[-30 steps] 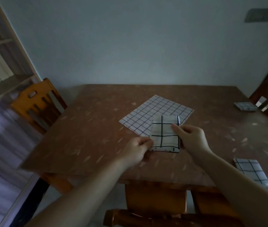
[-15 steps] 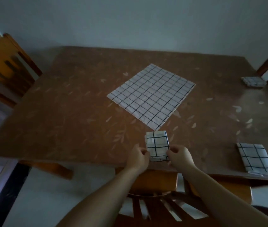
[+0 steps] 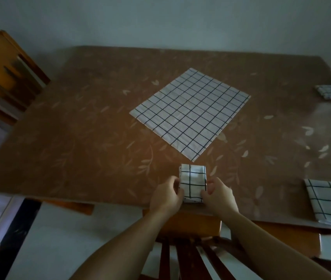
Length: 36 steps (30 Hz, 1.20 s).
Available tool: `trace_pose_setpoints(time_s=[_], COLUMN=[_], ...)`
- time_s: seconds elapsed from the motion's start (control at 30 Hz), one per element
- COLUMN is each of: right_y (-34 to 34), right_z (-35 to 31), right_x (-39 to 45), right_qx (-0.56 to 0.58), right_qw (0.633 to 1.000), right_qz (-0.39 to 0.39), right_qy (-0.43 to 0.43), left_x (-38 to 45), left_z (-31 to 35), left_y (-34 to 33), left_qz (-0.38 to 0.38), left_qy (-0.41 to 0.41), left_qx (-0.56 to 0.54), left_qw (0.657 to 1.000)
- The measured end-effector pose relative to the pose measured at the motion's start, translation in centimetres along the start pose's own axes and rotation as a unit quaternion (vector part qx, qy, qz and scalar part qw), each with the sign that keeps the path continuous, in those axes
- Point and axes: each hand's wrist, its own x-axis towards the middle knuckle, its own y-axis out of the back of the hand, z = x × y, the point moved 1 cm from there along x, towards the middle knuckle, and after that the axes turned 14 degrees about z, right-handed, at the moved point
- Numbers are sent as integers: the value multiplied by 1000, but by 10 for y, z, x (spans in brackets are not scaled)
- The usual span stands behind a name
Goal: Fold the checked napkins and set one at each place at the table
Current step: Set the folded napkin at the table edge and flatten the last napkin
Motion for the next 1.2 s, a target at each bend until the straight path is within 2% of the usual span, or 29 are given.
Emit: trace_pose_setpoints(time_s=[0.13, 0.33, 0.47, 0.63, 0.73, 0.87, 1.07, 1.2], right_y=[24, 52, 45, 16, 2, 6, 16, 6], right_z=[-26, -110, -161, -209, -221, -226, -211, -204], right_x=[3, 1, -9, -26, -39, -53, -28, 11], right_qx=[-66, -99, -123, -135, -108, -134, -186, -191], right_qw=[996, 983, 971, 964, 964, 956, 951, 951], right_qz=[37, 96, 143, 197, 233, 259, 244, 236], right_qy=[44, 125, 149, 117, 71, 21, -42, -55], left_x=[19, 58, 87, 137, 163, 184, 228, 260], left_z=[9, 25, 12, -13, -17, -2, 26, 40], left_y=[50, 156, 209, 262, 282, 294, 281, 251], left_qz=[18, 82, 76, 47, 25, 9, -27, -50], left_qy=[-20, -144, -216, -297, -345, -406, -423, -440], left_qx=[68, 153, 172, 207, 220, 246, 267, 280], left_qw=[997, 974, 958, 931, 912, 880, 866, 852])
